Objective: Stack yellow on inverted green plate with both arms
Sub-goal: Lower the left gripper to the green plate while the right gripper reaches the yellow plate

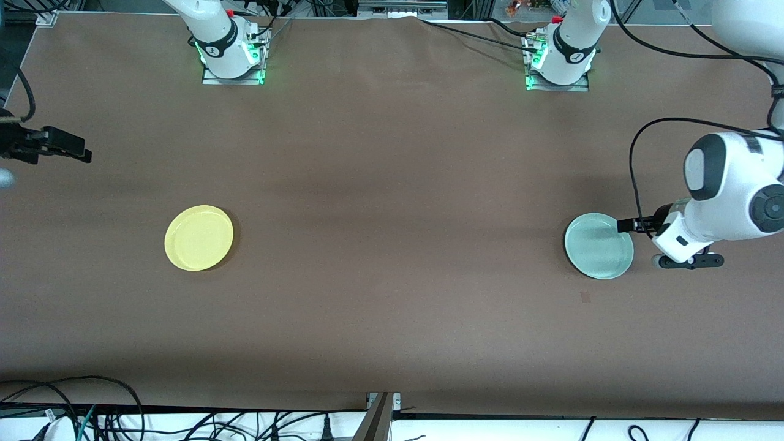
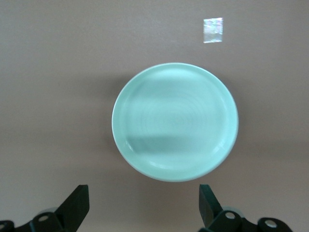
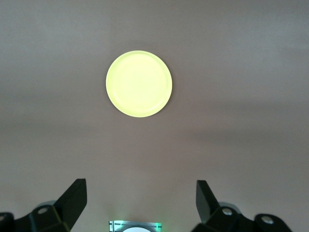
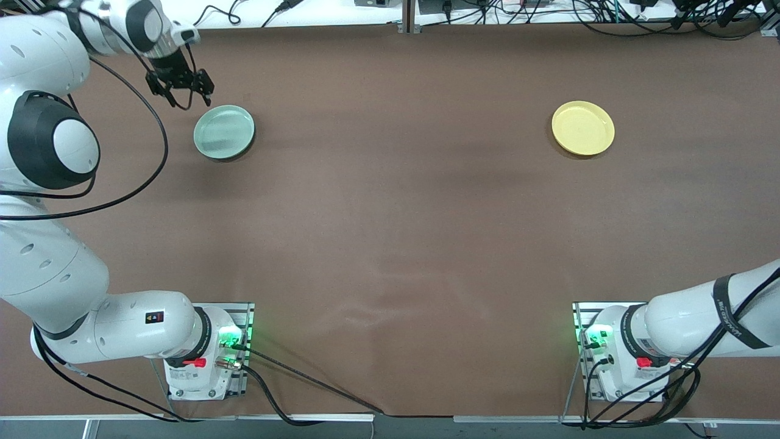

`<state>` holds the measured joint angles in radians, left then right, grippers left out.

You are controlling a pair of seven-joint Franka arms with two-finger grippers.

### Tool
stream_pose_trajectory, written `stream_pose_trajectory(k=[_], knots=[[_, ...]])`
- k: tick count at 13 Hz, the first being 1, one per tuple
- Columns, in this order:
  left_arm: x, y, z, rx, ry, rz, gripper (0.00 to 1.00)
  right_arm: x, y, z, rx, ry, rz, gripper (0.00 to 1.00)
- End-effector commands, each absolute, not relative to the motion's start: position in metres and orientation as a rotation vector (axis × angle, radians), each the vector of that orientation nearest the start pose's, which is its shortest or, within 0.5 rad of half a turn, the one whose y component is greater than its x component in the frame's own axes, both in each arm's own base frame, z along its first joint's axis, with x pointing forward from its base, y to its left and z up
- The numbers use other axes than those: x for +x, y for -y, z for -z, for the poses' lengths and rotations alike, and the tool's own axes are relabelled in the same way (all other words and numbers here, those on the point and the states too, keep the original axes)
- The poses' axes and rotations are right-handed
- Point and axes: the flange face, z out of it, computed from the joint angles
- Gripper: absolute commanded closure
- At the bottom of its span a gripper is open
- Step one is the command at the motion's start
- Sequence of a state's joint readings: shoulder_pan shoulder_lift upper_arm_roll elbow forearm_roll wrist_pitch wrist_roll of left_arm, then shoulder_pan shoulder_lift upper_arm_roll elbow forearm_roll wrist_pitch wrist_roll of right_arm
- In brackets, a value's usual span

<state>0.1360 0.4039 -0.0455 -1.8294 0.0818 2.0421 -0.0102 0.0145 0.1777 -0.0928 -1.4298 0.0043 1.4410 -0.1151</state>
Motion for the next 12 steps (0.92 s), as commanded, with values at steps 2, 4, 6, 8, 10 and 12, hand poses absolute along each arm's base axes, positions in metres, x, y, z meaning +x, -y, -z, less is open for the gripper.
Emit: stream_pose_trajectory(k=[2, 4, 6, 8, 10, 12], knots=[[0.584, -0.087, -0.25, -3.076, 0.033, -0.16, 0.0, 0.599, 0.039, -0.562, -3.114, 0.044, -0.298, 0.0], [0.586, -0.089, -0.22, -3.083, 0.032, -0.143, 0.0, 0.609, 0.041, -0.539, -3.115, 0.046, -0.344, 0.0], [0.586, -0.1, -0.195, -3.092, 0.057, -0.112, 0.0, 0.63, 0.045, -0.504, -3.142, 0.044, -0.339, 0.0], [0.586, -0.101, -0.193, -3.092, 0.06, -0.117, 0.0, 0.642, 0.041, -0.475, -3.148, 0.047, -0.354, 0.0], [0.586, -0.107, -0.183, -3.096, 0.063, -0.1, 0.0, 0.656, 0.044, -0.446, -3.154, 0.043, -0.331, 0.0], [0.585, -0.117, -0.182, -3.098, 0.046, -0.097, 0.0, 0.675, 0.045, -0.39, -3.148, 0.042, -0.336, 0.0]])
